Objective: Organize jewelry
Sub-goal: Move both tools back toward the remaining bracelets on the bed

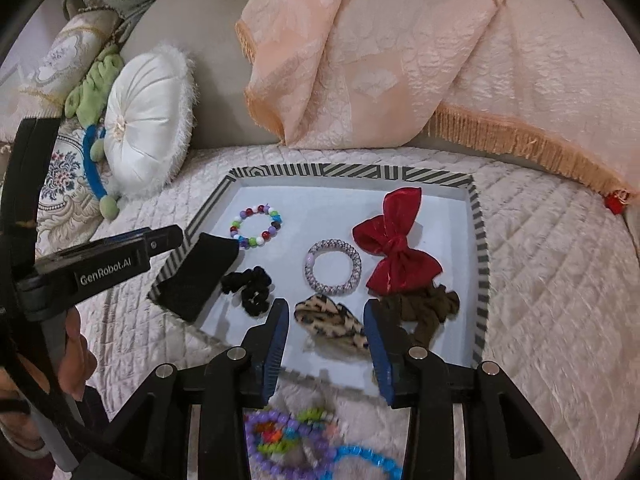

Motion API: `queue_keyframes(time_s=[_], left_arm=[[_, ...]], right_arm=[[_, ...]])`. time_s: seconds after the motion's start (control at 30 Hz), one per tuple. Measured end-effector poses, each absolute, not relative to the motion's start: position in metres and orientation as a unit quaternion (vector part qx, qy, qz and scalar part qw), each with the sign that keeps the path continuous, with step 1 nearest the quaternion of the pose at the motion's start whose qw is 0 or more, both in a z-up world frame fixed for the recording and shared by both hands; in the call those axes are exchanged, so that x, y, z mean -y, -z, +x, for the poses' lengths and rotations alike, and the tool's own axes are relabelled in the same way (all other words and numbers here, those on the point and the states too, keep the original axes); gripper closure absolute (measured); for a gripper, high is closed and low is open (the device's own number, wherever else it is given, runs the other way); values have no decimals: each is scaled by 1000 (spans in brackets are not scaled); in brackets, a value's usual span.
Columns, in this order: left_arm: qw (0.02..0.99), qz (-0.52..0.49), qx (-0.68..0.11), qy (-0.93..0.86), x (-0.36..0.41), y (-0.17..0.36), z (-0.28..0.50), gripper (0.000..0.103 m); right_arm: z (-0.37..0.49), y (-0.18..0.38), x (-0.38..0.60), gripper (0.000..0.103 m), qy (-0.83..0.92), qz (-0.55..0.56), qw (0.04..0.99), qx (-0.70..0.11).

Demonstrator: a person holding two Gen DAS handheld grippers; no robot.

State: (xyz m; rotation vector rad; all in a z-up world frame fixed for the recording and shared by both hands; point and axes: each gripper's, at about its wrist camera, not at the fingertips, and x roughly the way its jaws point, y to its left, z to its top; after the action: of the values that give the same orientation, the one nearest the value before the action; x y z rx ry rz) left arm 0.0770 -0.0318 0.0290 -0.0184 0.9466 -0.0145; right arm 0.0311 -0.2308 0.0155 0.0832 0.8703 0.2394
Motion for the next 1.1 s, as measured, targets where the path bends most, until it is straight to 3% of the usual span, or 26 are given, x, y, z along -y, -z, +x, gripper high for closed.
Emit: queue_keyframes(time_s=[0.53,1.1], left_arm=[[909,9,-416,6,41,-50,-2,65],[917,25,-397,22,57,-65,-51,65]], right_arm=[[-39,-34,245,62,-89,53,911,-399],[-81,-44,240,51,-92,43,915,-390]])
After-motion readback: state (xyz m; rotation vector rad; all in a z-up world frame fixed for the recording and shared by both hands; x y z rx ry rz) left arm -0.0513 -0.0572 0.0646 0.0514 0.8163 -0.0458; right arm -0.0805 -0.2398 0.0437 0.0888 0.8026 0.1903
